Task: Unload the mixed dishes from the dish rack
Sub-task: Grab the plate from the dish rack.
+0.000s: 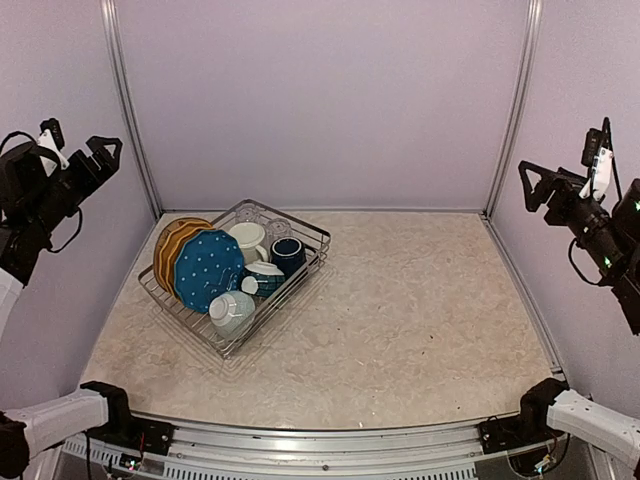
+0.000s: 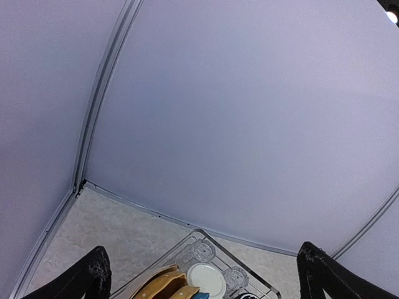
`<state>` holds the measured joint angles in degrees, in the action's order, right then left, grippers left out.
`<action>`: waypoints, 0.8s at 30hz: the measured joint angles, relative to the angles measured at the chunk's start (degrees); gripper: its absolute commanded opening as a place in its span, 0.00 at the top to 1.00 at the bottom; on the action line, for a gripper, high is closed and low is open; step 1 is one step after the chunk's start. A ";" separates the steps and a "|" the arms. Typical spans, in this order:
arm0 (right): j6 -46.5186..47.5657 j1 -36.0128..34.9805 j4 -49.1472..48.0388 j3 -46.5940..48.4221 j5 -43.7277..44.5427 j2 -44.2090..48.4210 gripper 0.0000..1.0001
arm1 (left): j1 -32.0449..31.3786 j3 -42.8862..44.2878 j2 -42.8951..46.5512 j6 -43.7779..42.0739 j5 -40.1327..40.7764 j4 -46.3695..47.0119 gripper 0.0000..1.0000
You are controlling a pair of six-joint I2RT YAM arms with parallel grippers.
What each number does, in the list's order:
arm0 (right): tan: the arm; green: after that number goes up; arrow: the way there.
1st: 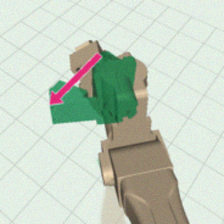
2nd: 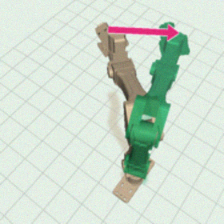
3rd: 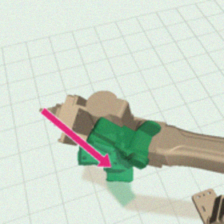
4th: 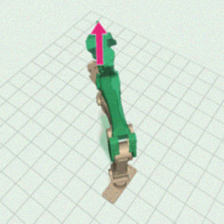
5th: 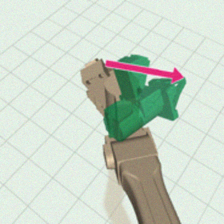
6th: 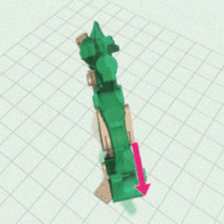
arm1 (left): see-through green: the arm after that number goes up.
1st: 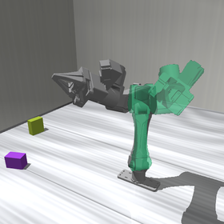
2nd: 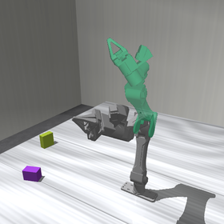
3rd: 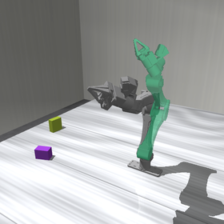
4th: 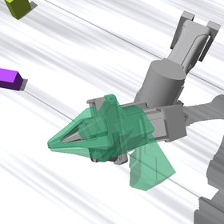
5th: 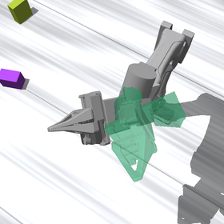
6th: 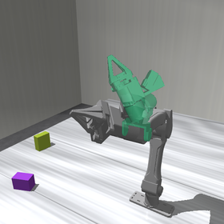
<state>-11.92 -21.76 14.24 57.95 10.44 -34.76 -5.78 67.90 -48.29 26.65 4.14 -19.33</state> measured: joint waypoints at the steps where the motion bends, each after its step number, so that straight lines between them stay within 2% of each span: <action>1: -0.50 -0.50 0.17 -0.22 1.01 -0.72 0.00 | 1.49 -0.28 -0.20 0.39 -1.16 0.00 0.01; 9: -3.91 -3.34 2.78 -1.36 7.50 -7.34 0.00 | 9.79 -1.18 -2.56 4.11 -12.28 -0.59 0.01; 15: -5.64 -4.46 5.03 -1.38 10.47 -14.51 0.00 | 11.13 -1.36 -5.84 5.64 -20.09 -2.45 0.01; 19: -6.60 -4.87 6.51 -1.51 11.43 -18.08 0.00 | 8.00 -1.11 -9.62 5.51 -22.53 -5.18 0.01; 24: -8.04 -5.16 7.50 -1.88 12.15 -20.28 0.00 | -1.40 0.33 -14.62 4.07 -22.77 -9.44 0.01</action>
<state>-19.97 -26.92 21.74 56.07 22.59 -55.05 -7.18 68.23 -62.92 30.72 -18.63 -28.77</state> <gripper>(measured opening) 0.997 0.990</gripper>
